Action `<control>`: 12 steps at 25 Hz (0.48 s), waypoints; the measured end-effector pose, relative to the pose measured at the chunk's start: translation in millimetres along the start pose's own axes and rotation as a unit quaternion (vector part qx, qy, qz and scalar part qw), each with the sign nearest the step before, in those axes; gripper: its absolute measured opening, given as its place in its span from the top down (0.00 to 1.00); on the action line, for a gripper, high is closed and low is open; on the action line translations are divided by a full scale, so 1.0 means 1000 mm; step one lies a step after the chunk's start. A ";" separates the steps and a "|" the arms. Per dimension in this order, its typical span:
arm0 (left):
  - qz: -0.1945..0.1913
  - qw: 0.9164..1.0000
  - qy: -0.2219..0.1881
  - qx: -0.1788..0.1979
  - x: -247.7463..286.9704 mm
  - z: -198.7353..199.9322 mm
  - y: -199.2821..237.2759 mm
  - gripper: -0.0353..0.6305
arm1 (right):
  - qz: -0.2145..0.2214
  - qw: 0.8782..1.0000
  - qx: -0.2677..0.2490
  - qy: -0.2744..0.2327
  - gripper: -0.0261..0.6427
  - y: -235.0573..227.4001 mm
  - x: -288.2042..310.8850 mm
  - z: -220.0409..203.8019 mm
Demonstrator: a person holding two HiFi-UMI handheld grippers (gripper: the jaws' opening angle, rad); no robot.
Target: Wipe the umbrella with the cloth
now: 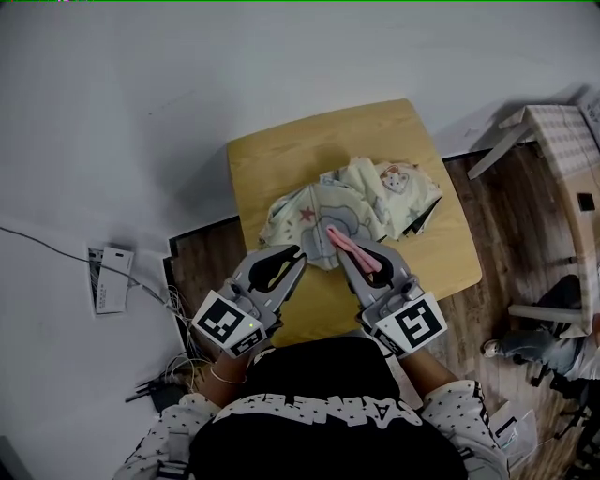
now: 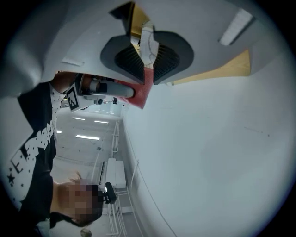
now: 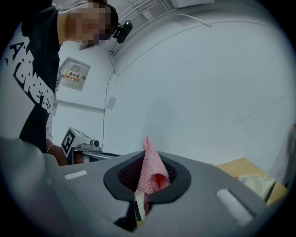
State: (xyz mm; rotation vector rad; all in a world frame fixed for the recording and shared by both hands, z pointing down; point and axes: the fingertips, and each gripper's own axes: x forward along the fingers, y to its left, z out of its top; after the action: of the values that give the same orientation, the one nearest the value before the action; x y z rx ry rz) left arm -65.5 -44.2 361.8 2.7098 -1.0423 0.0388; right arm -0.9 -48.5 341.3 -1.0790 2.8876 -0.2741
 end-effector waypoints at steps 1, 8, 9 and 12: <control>0.007 1.000 0.000 -0.003 0.000 -0.001 0.004 0.89 | 0.007 1.000 0.002 0.001 0.91 -0.001 0.004 -0.001; 0.054 0.998 0.006 -0.014 -0.002 -0.013 0.030 0.88 | 0.033 0.999 0.013 0.005 0.91 -0.016 0.025 -0.007; 0.062 0.998 0.010 -0.015 -0.003 -0.016 0.036 0.88 | 0.034 0.999 0.015 0.009 0.91 -0.018 0.028 -0.009; 0.087 0.996 0.025 -0.019 -0.009 -0.028 0.054 0.86 | 0.034 0.999 0.021 0.017 0.91 -0.023 0.038 -0.013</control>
State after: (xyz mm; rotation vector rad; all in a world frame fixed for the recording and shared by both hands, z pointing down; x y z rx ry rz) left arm -106.3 -70.1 399.4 2.5644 -1.2473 0.1140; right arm -16.3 -88.3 359.0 -0.9759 2.9268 -0.3510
